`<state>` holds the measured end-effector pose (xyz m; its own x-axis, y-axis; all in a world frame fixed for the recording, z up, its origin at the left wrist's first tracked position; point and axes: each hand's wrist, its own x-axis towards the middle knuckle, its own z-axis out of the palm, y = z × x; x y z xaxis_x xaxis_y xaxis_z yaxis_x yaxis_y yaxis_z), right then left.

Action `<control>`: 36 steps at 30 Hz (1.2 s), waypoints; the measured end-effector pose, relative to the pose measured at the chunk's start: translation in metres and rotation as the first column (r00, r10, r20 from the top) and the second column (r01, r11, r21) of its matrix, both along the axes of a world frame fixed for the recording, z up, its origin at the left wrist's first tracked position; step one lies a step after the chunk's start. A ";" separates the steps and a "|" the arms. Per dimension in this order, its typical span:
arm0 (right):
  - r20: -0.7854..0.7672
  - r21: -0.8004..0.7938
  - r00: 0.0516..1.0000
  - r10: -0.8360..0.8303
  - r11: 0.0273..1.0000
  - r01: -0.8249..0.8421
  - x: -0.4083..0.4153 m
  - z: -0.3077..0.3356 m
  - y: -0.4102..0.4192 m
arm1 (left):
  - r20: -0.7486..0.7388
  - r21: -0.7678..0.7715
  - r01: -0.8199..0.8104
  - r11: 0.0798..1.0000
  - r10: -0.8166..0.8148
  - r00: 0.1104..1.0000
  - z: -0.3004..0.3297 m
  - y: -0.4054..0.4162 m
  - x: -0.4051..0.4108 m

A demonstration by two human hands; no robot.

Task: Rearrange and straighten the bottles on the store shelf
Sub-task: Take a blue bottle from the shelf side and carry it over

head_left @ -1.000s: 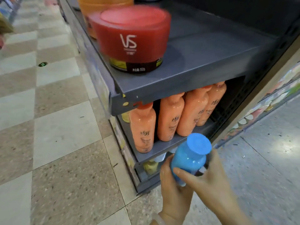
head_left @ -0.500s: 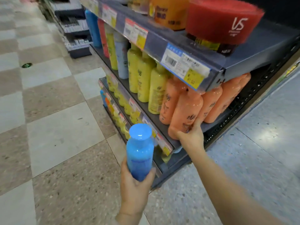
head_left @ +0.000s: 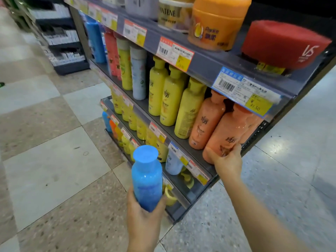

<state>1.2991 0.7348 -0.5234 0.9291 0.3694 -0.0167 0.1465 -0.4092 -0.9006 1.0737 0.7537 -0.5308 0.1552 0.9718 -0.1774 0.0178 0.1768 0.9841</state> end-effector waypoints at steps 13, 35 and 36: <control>-0.033 0.134 0.996 0.080 0.988 -0.075 -0.081 0.022 0.075 | 0.048 -0.049 0.046 0.998 -0.043 0.998 -0.001 0.112 0.026; -0.299 0.254 0.843 0.447 0.889 -0.381 -0.206 0.044 0.397 | -0.038 -0.140 0.198 0.970 -0.205 0.978 0.041 0.422 -0.066; -0.292 0.241 0.852 0.433 0.896 -0.373 -0.207 0.044 0.407 | -0.030 -0.141 0.205 0.969 -0.211 0.977 0.041 0.431 -0.066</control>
<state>1.0918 1.1422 -0.4790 0.6482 0.7352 -0.1982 -0.0523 -0.2167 -0.9748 1.0076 1.1848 -0.4896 0.3401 0.8853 -0.3172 0.1116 0.2969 0.9484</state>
